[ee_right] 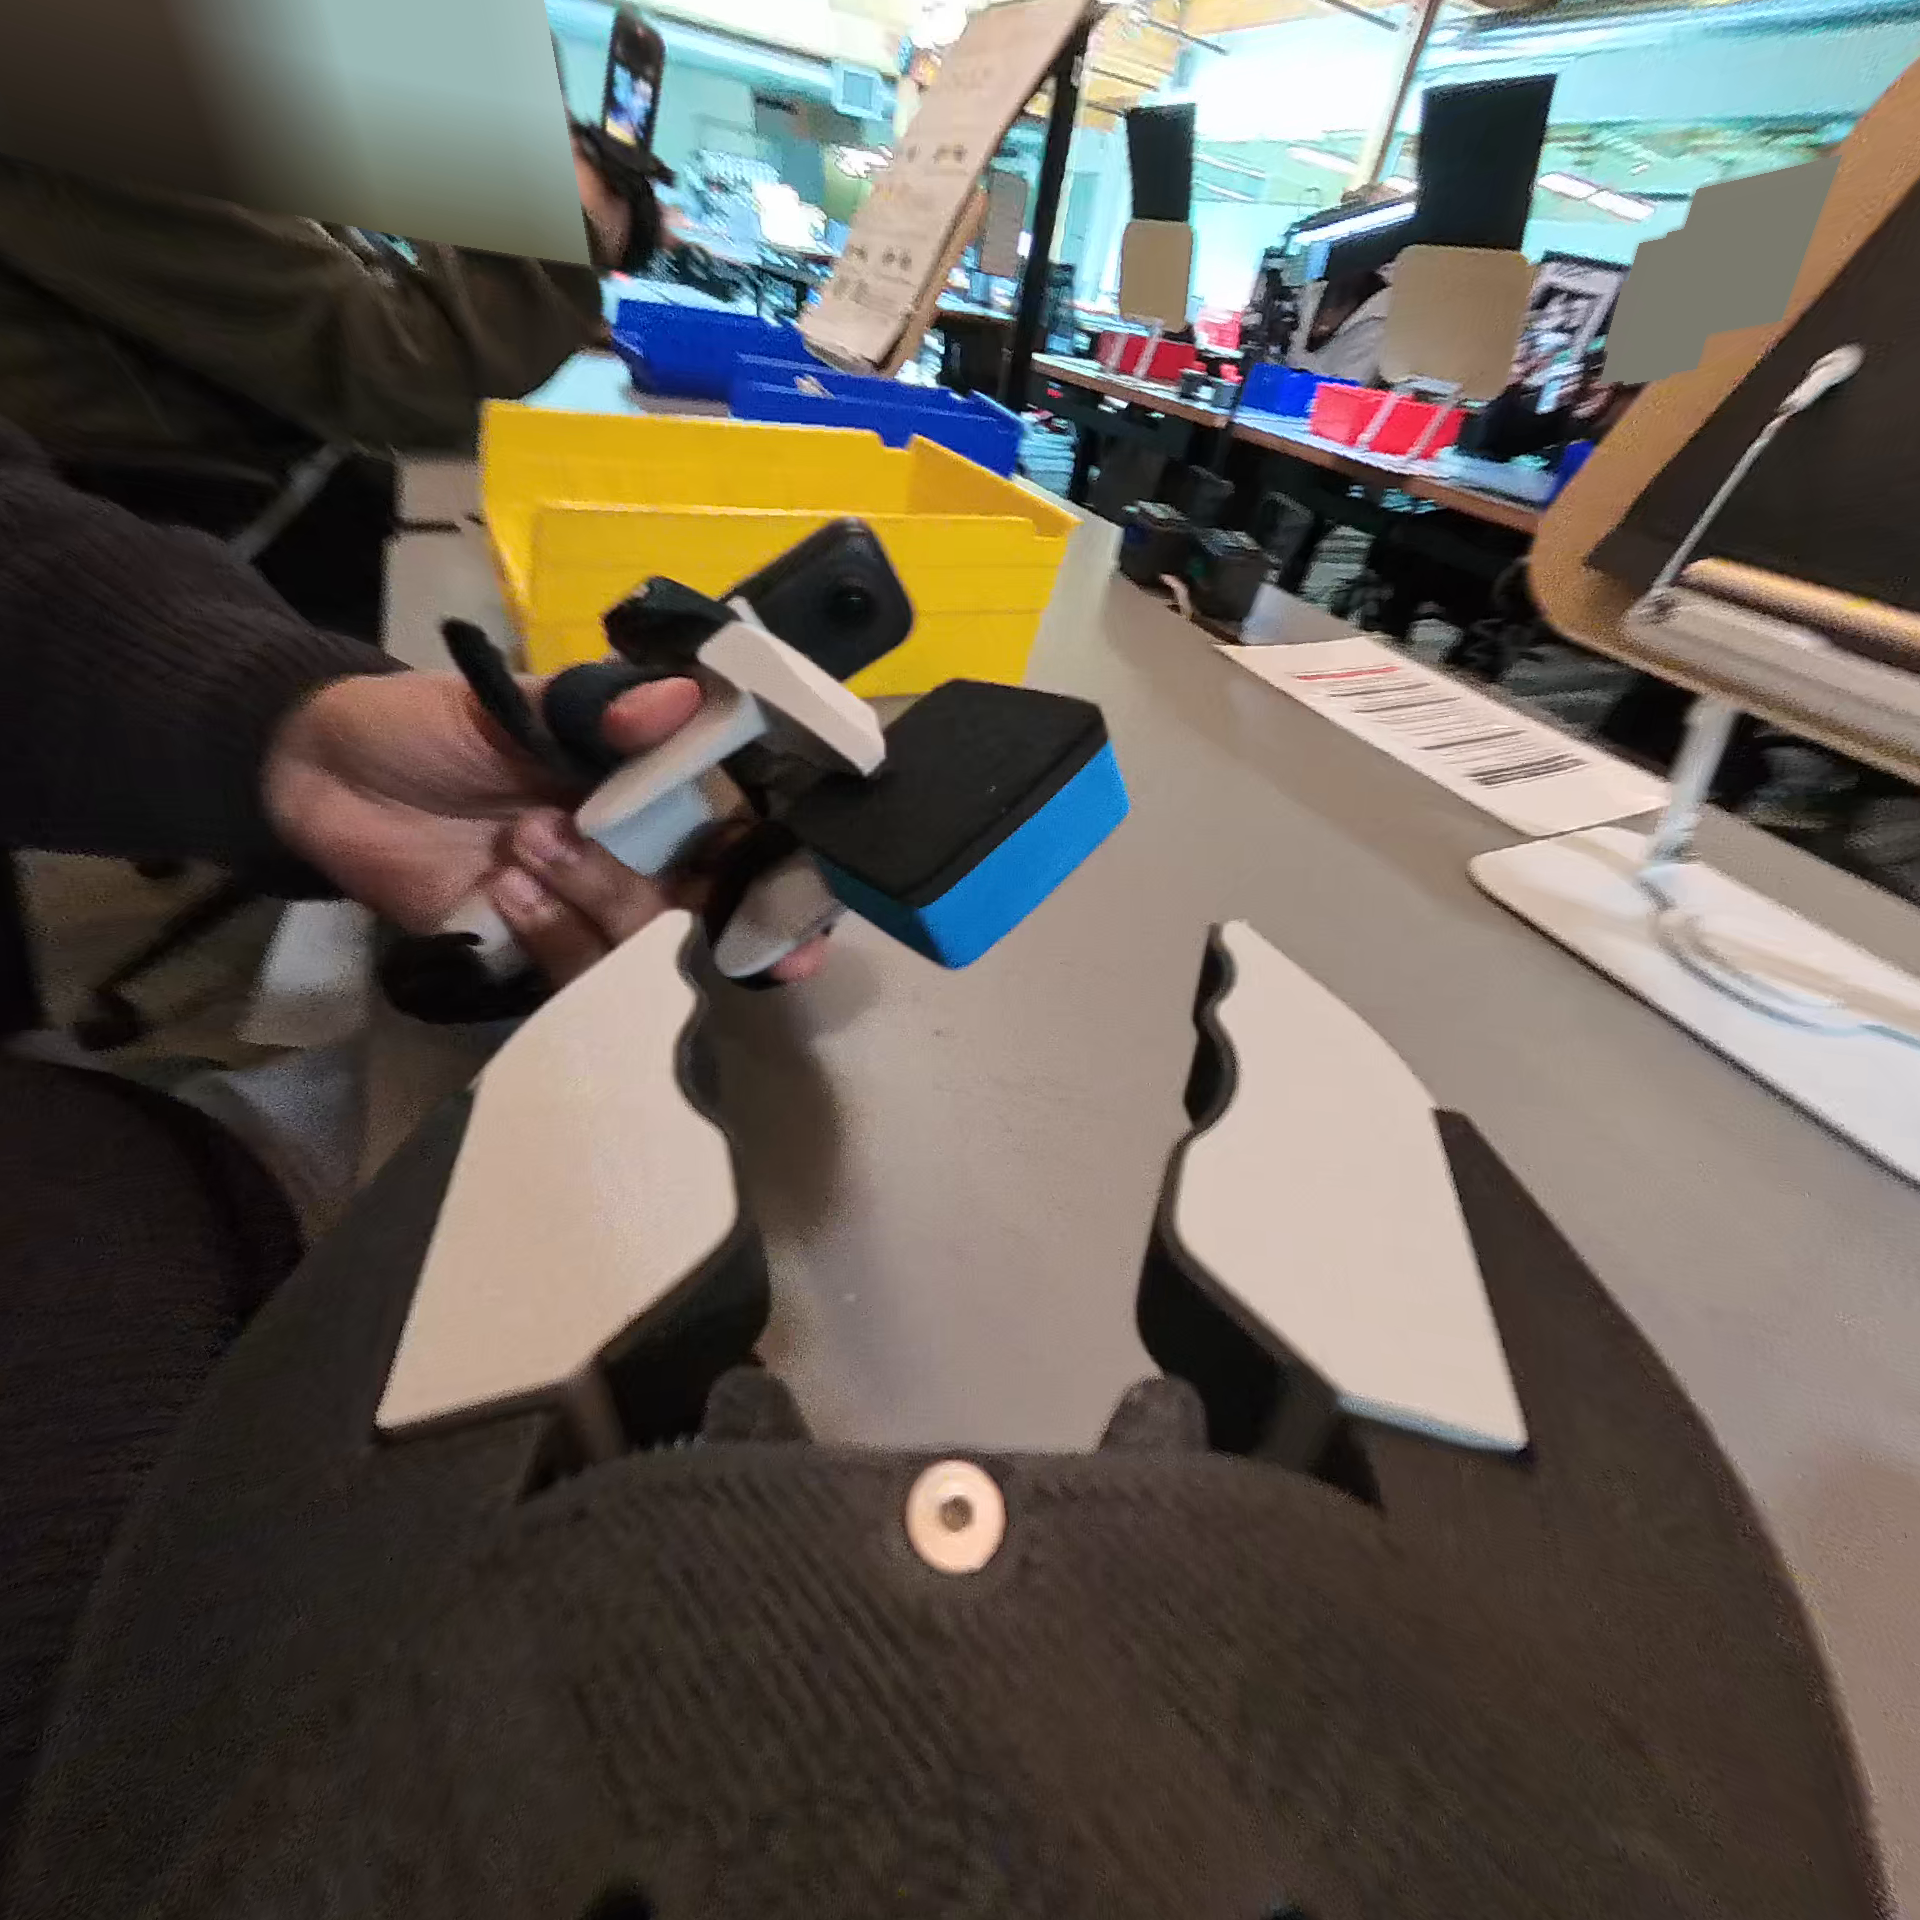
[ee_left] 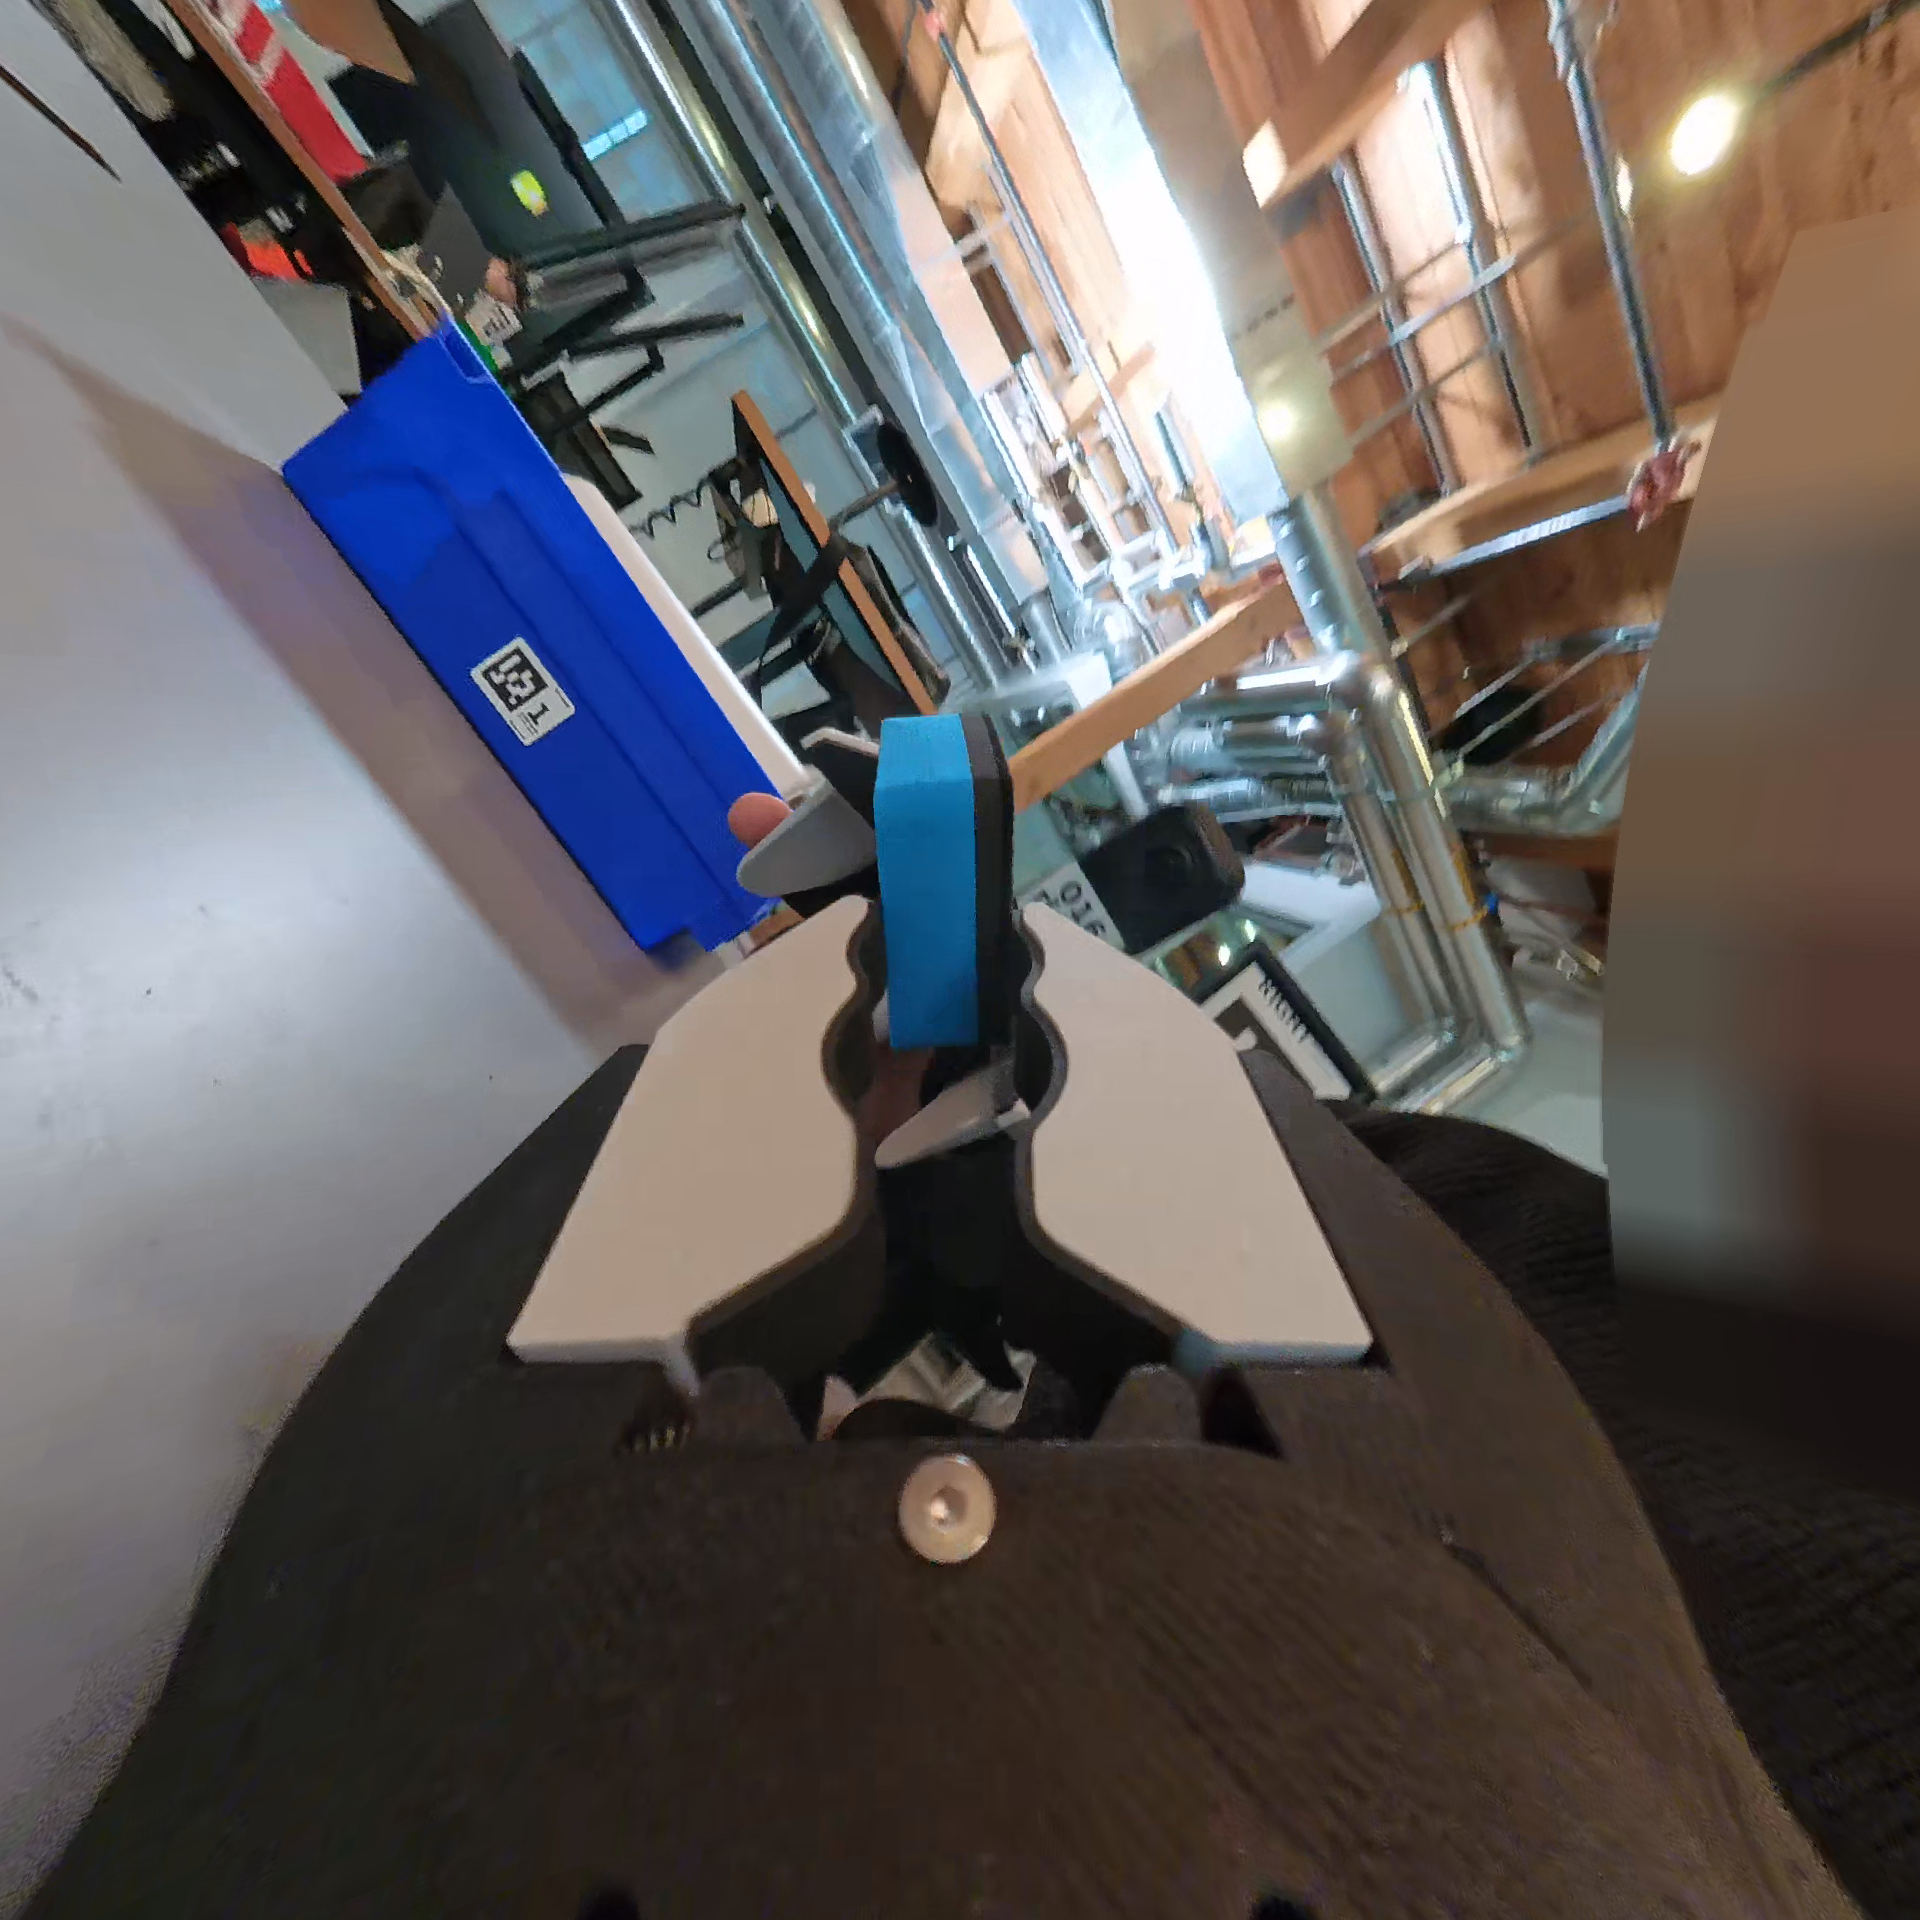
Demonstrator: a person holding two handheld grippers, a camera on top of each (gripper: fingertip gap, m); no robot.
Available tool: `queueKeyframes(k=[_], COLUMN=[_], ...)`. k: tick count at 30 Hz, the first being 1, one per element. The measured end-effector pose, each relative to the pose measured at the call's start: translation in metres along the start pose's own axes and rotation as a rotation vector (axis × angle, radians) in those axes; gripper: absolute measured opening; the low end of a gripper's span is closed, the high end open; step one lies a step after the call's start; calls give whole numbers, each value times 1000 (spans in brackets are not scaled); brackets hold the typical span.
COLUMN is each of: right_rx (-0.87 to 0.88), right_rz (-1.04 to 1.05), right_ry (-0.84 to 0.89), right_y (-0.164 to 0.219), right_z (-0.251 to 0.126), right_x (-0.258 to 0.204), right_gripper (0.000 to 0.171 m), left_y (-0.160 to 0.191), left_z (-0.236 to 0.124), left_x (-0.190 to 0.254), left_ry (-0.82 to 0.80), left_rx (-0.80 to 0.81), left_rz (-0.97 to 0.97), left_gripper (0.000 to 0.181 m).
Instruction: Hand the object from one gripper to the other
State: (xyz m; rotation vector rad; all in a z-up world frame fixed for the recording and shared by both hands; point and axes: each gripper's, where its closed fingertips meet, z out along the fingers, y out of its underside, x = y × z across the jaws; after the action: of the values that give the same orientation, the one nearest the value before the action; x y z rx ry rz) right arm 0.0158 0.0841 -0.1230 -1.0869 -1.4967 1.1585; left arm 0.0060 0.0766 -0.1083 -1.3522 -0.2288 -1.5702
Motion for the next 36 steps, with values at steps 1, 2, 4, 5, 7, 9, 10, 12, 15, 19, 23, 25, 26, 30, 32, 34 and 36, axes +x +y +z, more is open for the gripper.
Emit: queueKeyframes(k=[1, 2, 4, 5, 7, 9, 10, 12, 15, 19, 23, 25, 26, 30, 32, 34, 36], right_rx=[-12, -17, -23, -27, -34, -51, -62, -71, -68, -74, -97, -106, -108, -83, -68, -58, -16], right_rz=[-44, -91, -196, -251, -375, -505, -551, -580, -538, -514, -596, -597, -574, -533, -523, -485, -429], right_ry=[53, 121, 204, 223, 260, 294, 312, 327, 342, 326, 336, 333, 325, 313, 305, 276, 165], right_y=[0, -1, -7, -9, -14, -16, -17, -19, -22, -24, -24, -24, -24, -28, -31, -30, -29], right_z=[1, 1, 3, 4, 6, 8, 9, 11, 11, 11, 13, 13, 13, 9, 6, 4, 3], right_x=[5, 11, 15, 13, 7, 0, -1, -4, -4, -8, -15, -15, -15, -13, -11, -10, -19], right_gripper=[92, 96, 98, 98, 92, 84, 84, 83, 81, 70, 57, 56, 56, 55, 55, 56, 56], left_y=[-2, -5, -9, -10, -7, -2, 0, 3, 6, 7, 6, 7, 8, 10, 9, 4, -3], left_z=[-1, -2, -5, -6, -6, -4, -3, -1, 0, 1, 1, 1, 1, 3, 4, 1, -2], left_x=[-1, -2, -3, -3, -4, -2, 0, 4, 7, 12, 13, 13, 13, 17, 14, 6, 0], left_ry=[-4, -2, 13, 23, 27, 24, 29, 48, 76, 129, 137, 147, 152, 175, 156, 117, 69], left_rx=[39, 86, 182, 220, 258, 276, 285, 306, 343, 379, 403, 412, 408, 363, 350, 355, 353], left_rz=[-19, -36, -98, -137, -183, -190, -195, -212, -241, -297, -301, -313, -316, -289, -298, -303, -260], left_gripper=[22, 22, 22, 21, 22, 21, 20, 21, 21, 22, 21, 22, 22, 26, 43, 60, 77])
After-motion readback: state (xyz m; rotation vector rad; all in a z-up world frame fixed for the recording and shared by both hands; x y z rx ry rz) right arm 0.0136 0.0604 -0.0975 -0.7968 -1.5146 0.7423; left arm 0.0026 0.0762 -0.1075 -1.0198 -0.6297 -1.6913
